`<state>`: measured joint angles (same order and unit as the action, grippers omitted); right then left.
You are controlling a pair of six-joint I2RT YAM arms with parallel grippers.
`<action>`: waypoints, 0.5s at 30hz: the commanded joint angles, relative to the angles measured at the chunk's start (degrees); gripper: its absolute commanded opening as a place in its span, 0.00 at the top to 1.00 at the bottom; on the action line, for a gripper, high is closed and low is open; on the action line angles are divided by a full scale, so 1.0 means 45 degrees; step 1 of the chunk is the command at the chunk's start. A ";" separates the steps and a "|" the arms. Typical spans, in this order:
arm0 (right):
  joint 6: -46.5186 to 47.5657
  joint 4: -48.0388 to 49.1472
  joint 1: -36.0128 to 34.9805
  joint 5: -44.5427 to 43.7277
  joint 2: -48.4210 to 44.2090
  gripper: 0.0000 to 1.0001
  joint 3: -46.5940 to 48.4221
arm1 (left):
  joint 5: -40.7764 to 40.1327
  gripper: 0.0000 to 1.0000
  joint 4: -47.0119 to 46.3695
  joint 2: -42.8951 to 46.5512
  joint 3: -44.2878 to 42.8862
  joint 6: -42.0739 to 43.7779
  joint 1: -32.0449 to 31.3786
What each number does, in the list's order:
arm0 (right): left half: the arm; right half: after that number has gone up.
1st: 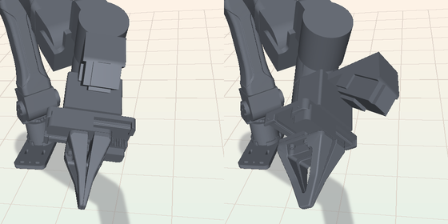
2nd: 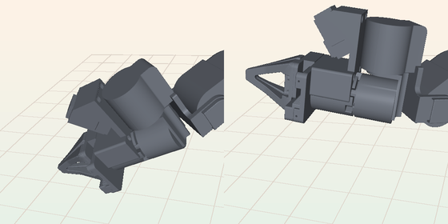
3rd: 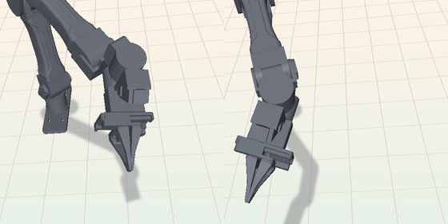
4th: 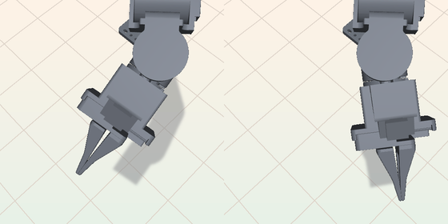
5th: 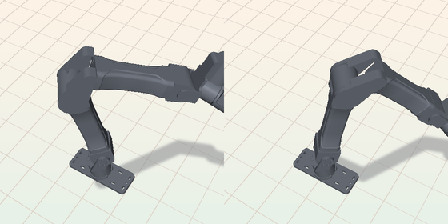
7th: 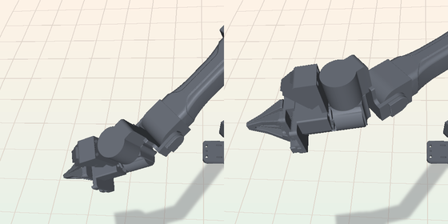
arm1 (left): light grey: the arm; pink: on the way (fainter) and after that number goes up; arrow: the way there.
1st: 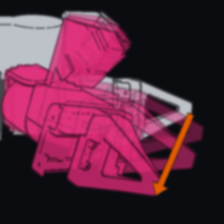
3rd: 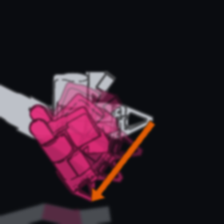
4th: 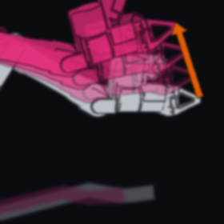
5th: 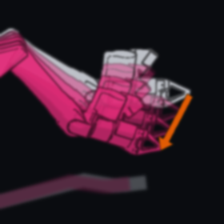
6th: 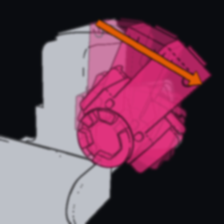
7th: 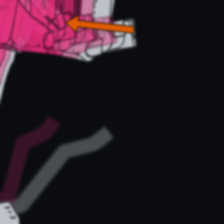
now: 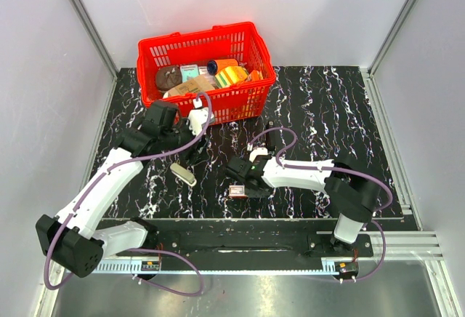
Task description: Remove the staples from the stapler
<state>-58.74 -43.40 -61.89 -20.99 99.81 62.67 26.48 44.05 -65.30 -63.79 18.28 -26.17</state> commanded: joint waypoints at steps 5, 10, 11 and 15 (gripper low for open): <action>0.0046 -0.0239 -0.0114 -0.0530 0.0027 0.71 0.0467 | -0.0123 0.38 -0.0317 0.0409 0.0035 -0.0079 -0.0101; 0.0065 -0.0220 -0.0095 -0.0608 -0.0051 0.61 0.0447 | -0.0103 0.38 -0.0336 0.0389 0.0054 -0.0118 -0.0160; 0.0065 -0.0239 -0.0114 -0.0608 -0.0070 0.61 0.0428 | -0.0084 0.38 -0.0317 0.0370 0.0035 -0.0118 -0.0160; 0.0046 -0.0220 -0.0095 -0.0705 -0.0285 0.62 0.0389 | -0.0064 0.38 -0.0317 0.0389 0.0015 -0.0157 -0.0199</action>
<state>-58.33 -43.46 -61.89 -21.58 100.03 62.70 26.48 44.07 -64.95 -63.46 18.11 -26.72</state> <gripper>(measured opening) 0.387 0.621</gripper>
